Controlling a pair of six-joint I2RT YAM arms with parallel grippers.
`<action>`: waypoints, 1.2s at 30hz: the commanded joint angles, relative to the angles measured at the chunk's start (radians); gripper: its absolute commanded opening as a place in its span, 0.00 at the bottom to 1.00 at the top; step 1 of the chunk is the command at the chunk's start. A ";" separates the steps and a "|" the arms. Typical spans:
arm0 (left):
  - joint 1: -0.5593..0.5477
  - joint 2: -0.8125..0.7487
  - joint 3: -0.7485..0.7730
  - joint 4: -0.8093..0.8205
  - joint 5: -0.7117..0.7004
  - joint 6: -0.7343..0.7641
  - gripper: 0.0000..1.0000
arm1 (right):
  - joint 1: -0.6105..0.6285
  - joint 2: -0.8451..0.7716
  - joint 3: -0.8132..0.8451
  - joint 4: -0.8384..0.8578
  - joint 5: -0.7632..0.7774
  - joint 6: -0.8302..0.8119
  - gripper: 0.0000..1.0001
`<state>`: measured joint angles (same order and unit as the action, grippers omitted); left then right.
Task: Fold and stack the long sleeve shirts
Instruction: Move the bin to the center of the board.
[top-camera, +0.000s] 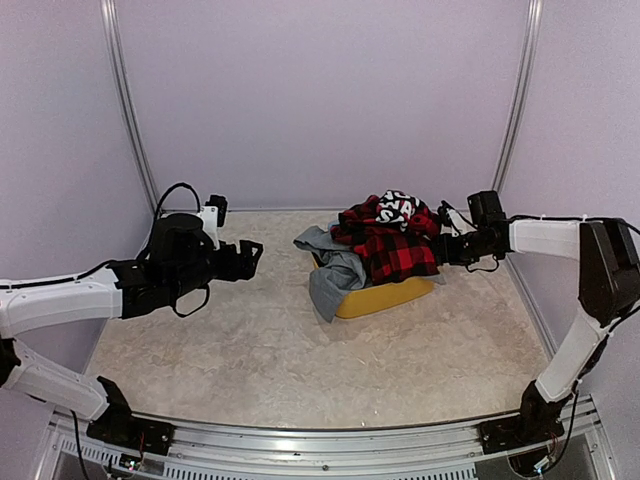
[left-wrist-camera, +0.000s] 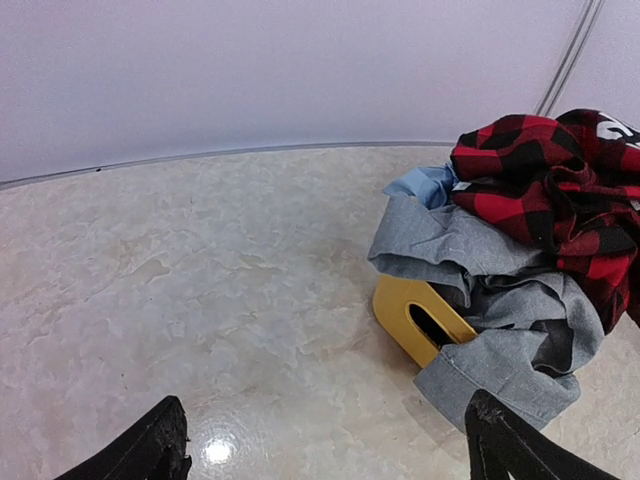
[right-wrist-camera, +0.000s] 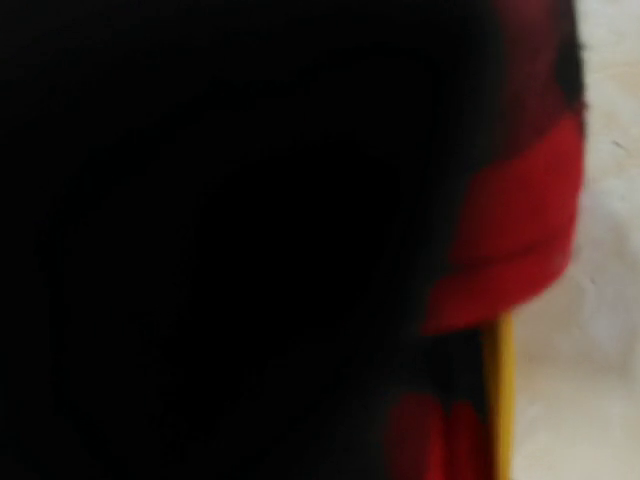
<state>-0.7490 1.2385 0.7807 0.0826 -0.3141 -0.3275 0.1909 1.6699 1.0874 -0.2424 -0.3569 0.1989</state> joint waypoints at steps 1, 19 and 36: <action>0.002 -0.036 -0.011 0.022 0.002 -0.041 0.90 | 0.047 0.058 0.055 0.029 -0.060 -0.005 0.63; 0.006 -0.056 -0.068 0.014 0.096 -0.228 0.92 | 0.408 0.188 0.061 0.398 -0.104 0.258 0.66; 0.090 -0.041 0.228 -0.237 -0.072 0.141 0.99 | 0.541 0.299 0.310 0.322 -0.054 0.222 0.83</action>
<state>-0.6838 1.1263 0.9127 -0.0517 -0.2958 -0.3271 0.7376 2.0777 1.4231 0.1471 -0.4595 0.4873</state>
